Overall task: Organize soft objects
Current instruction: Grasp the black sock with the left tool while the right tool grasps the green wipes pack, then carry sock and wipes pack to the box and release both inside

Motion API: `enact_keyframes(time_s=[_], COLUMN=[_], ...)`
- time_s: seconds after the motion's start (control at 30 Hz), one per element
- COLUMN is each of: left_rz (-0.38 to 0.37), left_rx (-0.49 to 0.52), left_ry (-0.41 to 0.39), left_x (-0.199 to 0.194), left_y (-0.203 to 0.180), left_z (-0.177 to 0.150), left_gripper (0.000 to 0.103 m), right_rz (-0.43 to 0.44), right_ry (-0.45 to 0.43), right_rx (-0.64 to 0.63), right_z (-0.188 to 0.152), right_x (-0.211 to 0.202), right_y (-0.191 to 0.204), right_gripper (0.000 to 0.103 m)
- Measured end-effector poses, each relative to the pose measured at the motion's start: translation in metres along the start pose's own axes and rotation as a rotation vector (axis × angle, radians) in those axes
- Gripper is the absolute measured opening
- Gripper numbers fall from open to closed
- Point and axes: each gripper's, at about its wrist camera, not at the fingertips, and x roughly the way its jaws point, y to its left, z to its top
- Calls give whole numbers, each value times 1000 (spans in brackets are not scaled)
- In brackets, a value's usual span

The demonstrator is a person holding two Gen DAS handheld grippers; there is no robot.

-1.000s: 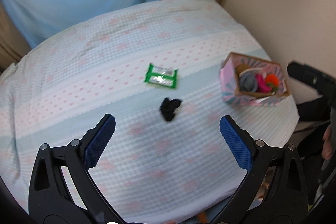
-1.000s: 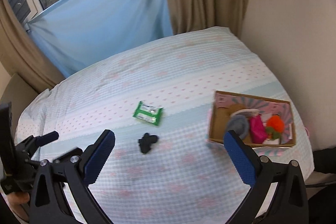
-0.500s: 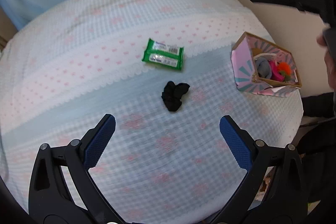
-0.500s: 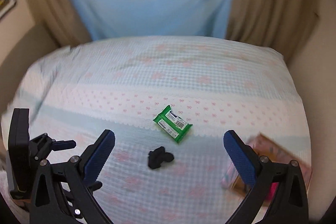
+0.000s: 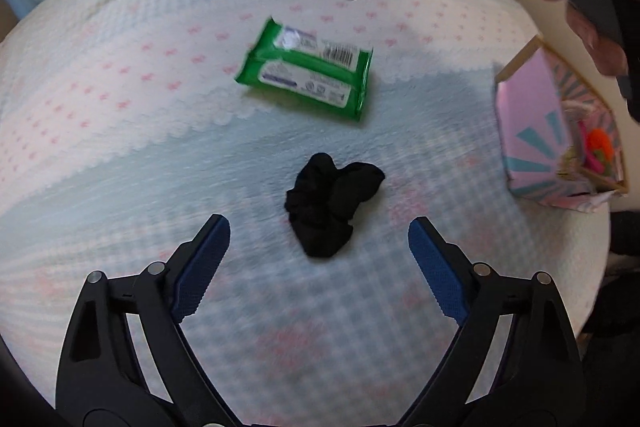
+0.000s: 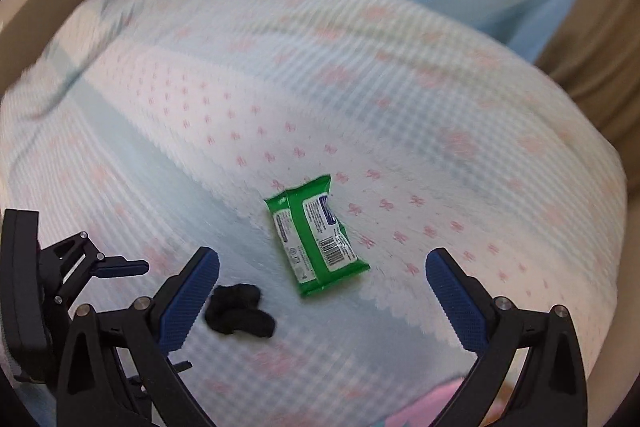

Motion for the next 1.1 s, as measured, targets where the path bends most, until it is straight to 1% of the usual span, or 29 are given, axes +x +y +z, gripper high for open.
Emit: enact_keyframes(time_s=[0.1,0.17,0.3,0.37,0.4,0.43,0.47,0.5,0.57,0.63,0.67,0.73,0.77,0.8,0.83,0.87,0.9,0.97,1.03,1.1], left_rz=[24,37,40,32,40,42,34,23,9,19,24,39,46,50,51,50,48,42,45,57], left_rx=[21,21,11,20,34,43,53,52,37,33,30,29,21,11,-4,-24,-38,-65,-73,-71], left_ry=[22,18,20,30,31,29,26,26,27,28,28,31,31,31,32,34,35,38,37,30], left_x=[29,45,64,74,77,78,78,79,79,79,79,77,76,75,74,73,72,71,69,64], left_y=[-6,-7,-7,-9,-12,-13,-15,-16,-15,-13,-12,-6,-4,-2,0,2,5,9,11,13], left_z=[2,4,9,10,10,10,9,10,10,11,11,12,13,13,14,15,16,18,19,20], left_gripper=[84,84,83,79,78,78,78,77,69,58,54,42,40,35,30,27,23,20,19,19], right_rz=[26,38,46,45,45,47,54,62,72,71,72,75,72,67,65,61,63,62,54,46], right_ry=[57,85,110,118,125,131,139,154,160,150,140,125,115,110,107,103,100,96,95,94], right_rx=[-52,-86,-132,-160,-169,-175,-181,-186,-189,-191,-191,-190,-191,-190,-187,-176,-170,-157,-143,-123], right_z=[1,1,2,3,3,3,4,4,4,4,4,4,4,4,2,2,1,-5,-7,-6], right_x=[37,59,89,103,109,114,120,126,131,134,135,134,134,134,133,133,133,127,121,113], right_y=[-1,0,1,2,3,3,3,3,3,2,2,1,2,2,1,1,1,5,8,12], right_gripper=[103,103,103,103,103,103,98,91,83,79,76,70,64,62,62,61,57,49,46,40])
